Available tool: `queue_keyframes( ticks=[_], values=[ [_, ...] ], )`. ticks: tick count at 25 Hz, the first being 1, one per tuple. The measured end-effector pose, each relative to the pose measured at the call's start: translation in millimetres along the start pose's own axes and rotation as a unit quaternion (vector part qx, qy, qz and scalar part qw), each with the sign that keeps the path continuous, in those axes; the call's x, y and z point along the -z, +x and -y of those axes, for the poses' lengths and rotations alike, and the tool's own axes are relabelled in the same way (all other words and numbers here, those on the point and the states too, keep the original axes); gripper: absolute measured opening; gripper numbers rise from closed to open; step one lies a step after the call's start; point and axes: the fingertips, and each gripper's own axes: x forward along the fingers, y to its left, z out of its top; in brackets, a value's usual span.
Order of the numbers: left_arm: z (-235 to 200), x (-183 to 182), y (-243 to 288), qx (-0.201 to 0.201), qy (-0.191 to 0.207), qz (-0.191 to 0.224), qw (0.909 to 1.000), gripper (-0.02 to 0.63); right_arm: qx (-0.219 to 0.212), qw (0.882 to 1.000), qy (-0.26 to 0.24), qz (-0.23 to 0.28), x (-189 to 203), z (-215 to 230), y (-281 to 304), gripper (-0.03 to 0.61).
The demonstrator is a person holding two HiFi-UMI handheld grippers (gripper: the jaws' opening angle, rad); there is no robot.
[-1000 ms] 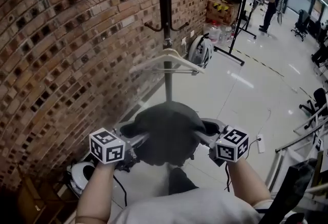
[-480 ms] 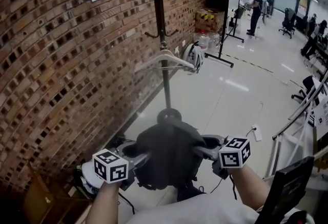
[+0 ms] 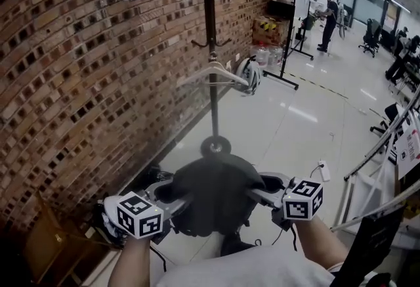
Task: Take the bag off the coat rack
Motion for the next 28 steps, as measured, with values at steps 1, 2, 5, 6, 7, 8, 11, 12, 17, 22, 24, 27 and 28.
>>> queue_keyframes(
  ticks=[1,2,5,6,7,8,11,12,17,22,24,27,28],
  values=[
    [3,0,-1,-0.002,0.002,0.0,1.0,0.186,-0.002,1.0,-0.001,0.002,0,-1,-2,0.155],
    [5,0,-2,-0.004,0.004,-0.001,1.0,0.187,-0.004,1.0,-0.001,0.003,1,-2,-3,0.153],
    [11,6,-1,-0.009,0.006,-0.004,0.9999,0.186,-0.008,1.0,0.001,0.003,8,-4,-8,0.153],
    [13,8,-1,-0.01,0.005,-0.005,0.9999,0.187,-0.01,1.0,0.001,0.003,10,-4,-9,0.153],
    [15,10,0,-0.011,0.004,-0.005,0.9999,0.187,-0.011,1.0,0.001,0.002,13,-4,-10,0.153],
    [16,12,0,-0.012,0.003,-0.005,0.9999,0.187,-0.012,1.0,0.0,0.001,14,-4,-12,0.153],
    [22,14,2,-0.013,0.001,-0.005,0.9999,0.187,-0.014,1.0,-0.003,0.001,16,-4,-17,0.153],
    [23,14,2,-0.014,0.002,-0.005,0.9999,0.187,-0.015,1.0,-0.004,0.001,16,-4,-18,0.153],
    [25,14,4,-0.021,0.004,0.0,0.9998,0.186,-0.022,1.0,-0.01,0.0,16,-2,-20,0.153],
    [21,12,6,-0.03,-0.002,0.001,0.9995,0.186,-0.028,1.0,-0.011,-0.003,14,3,-15,0.153],
    [18,8,7,-0.033,0.001,0.002,0.9994,0.186,-0.031,0.999,-0.011,-0.002,10,6,-12,0.153],
    [13,4,10,-0.038,0.004,0.006,0.9993,0.187,-0.033,0.999,-0.014,-0.001,6,12,-9,0.153],
    [12,3,10,-0.039,0.004,0.007,0.9992,0.186,-0.034,0.999,-0.016,-0.001,5,13,-7,0.153]
  ],
)
